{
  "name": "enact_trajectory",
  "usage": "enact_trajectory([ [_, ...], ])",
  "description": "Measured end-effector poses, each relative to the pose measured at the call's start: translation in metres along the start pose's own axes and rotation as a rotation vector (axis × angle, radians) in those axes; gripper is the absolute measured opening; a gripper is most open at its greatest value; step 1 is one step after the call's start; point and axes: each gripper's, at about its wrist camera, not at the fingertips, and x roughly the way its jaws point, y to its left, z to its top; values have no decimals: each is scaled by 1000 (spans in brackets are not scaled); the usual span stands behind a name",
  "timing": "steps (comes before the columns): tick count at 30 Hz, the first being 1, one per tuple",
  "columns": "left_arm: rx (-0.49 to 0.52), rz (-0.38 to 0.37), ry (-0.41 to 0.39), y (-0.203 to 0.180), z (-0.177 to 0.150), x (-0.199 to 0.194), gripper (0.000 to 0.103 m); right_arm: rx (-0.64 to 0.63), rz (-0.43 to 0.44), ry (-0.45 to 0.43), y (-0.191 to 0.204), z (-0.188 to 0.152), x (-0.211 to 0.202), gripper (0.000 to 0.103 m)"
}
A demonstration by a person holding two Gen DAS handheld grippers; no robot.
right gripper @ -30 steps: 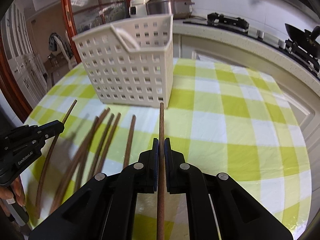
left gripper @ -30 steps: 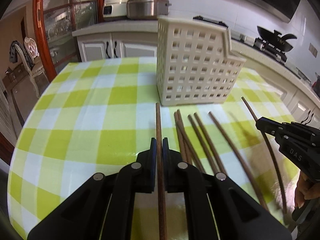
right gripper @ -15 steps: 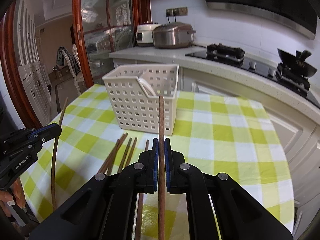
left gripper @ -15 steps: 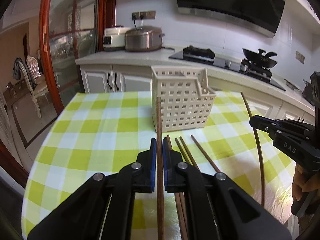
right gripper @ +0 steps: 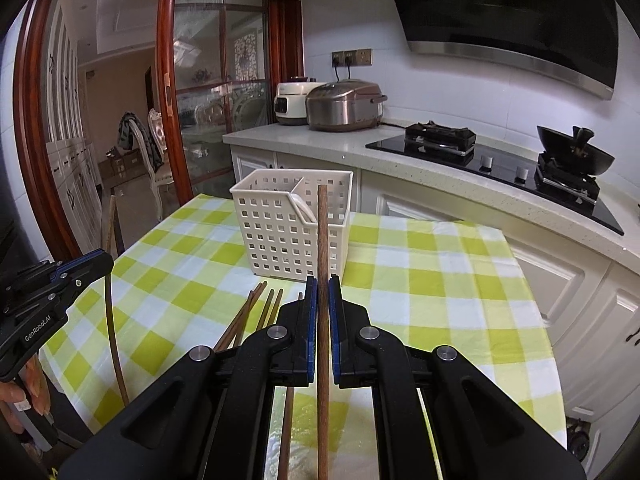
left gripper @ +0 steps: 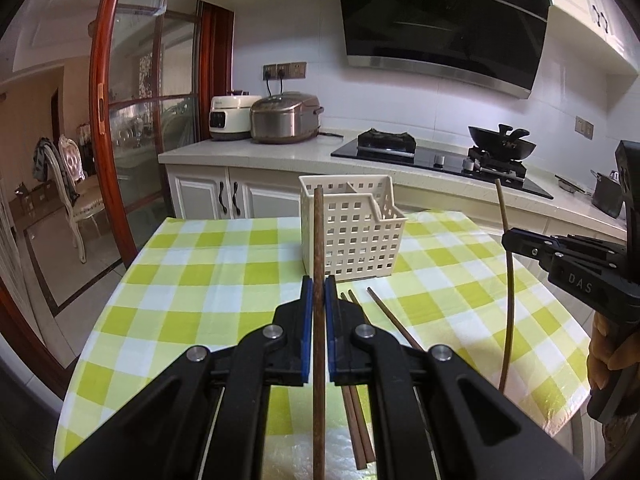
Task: Organize utensils
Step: 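Lift both chopsticks upright and carry them toward the basket, then lower both upright chopsticks into the white basket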
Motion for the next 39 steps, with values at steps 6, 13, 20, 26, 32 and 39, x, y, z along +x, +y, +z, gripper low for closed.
enact_trajectory([
  [6,11,6,-29,-4,0,-15,6,0,-5,-26,-2,-3,-16,6],
  [13,27,12,-51,-7,5,-22,6,1,-5,-51,-1,0,-26,6],
  [20,35,14,-69,-8,10,-26,6,-4,-3,-79,0,6,-33,6],
  [26,38,16,-85,-7,18,-26,6,-6,-3,-89,1,10,-32,6],
  [32,48,10,-102,-9,28,-25,6,-25,-2,-100,5,18,-30,6],
  [39,68,-5,-124,-15,49,-21,6,-15,2,-110,0,33,-22,6],
])
